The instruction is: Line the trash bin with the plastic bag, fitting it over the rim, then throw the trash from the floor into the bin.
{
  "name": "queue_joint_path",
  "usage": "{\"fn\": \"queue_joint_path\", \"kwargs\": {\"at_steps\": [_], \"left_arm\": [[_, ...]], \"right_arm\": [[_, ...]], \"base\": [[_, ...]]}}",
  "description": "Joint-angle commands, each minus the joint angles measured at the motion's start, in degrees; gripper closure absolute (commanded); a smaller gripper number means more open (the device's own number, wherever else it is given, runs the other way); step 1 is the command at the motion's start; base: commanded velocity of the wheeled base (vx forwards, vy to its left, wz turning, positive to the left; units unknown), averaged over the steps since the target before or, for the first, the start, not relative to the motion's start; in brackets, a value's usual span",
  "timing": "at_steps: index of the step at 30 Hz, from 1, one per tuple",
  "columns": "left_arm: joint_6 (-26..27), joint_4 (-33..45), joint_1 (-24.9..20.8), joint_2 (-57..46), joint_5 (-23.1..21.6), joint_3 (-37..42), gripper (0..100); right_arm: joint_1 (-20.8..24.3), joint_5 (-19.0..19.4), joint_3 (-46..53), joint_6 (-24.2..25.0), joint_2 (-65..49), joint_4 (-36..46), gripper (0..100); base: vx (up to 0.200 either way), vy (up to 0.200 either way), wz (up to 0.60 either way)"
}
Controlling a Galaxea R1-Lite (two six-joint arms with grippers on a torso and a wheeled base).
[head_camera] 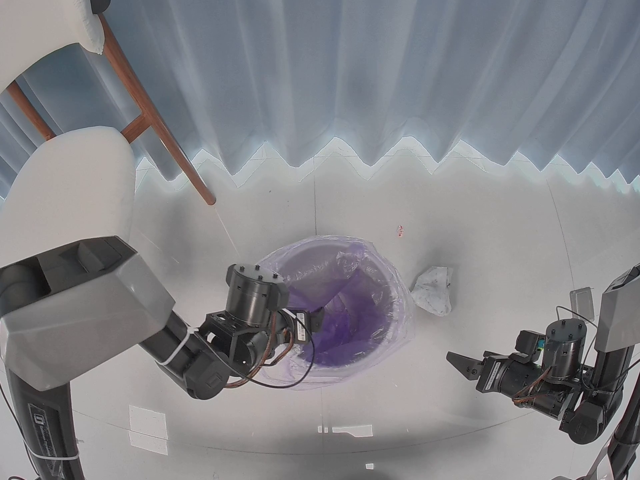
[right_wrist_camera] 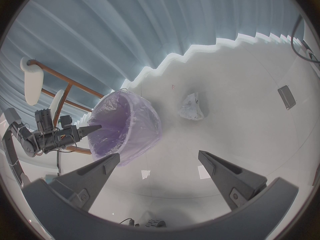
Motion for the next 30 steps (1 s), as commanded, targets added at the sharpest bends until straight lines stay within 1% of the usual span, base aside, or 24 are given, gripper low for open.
{"fn": "queue_joint_path", "kwargs": {"at_steps": [1,4,5,8,11,15,22,26,30], "left_arm": [[-0.02,0.0,-2.31,1.87,0.06,-0.53,0],[-1.77,0.0,-4.15,2.31,0.06,-1.05,0],[-3.44,0.0,-5.73,2.75,0.15,-1.76,0],[-5.11,0.0,-7.05,3.45,1.12,-2.9,0],[-4.85,0.09,-7.05,3.89,2.17,-2.9,0],[-4.85,0.53,-6.17,3.54,2.26,-2.11,0],[-4.59,1.05,-5.38,2.57,3.75,0.97,0],[-4.59,1.14,-7.05,-1.2,3.67,4.13,0],[-5.11,1.05,-8.55,-2.61,3.4,6.42,0]], "right_arm": [[0.03,0.02,0.95,0.01,-0.13,-0.67,0],[0.03,-0.07,0.95,0.01,-0.22,-0.67,0],[0.03,-0.07,0.95,0.01,-0.22,-0.76,0],[0.03,-0.07,0.95,0.01,-0.22,-0.76,0],[0.03,-0.34,0.95,0.01,-0.13,-0.67,0],[0.03,-0.34,0.95,0.1,-0.05,-0.67,0],[0.03,-0.34,0.95,0.1,0.13,-0.67,0],[-0.06,-0.34,0.95,0.1,0.22,-0.67,0],[0.03,-0.34,0.95,0.1,0.48,-0.67,0]], "base": [[0.0,0.0,0.0],[0.0,0.0,0.0],[0.0,0.0,0.0],[0.0,0.0,0.0],[0.0,0.0,0.0],[0.0,0.0,0.0],[0.0,0.0,0.0],[0.0,0.0,0.0],[0.0,0.0,0.0]]}}
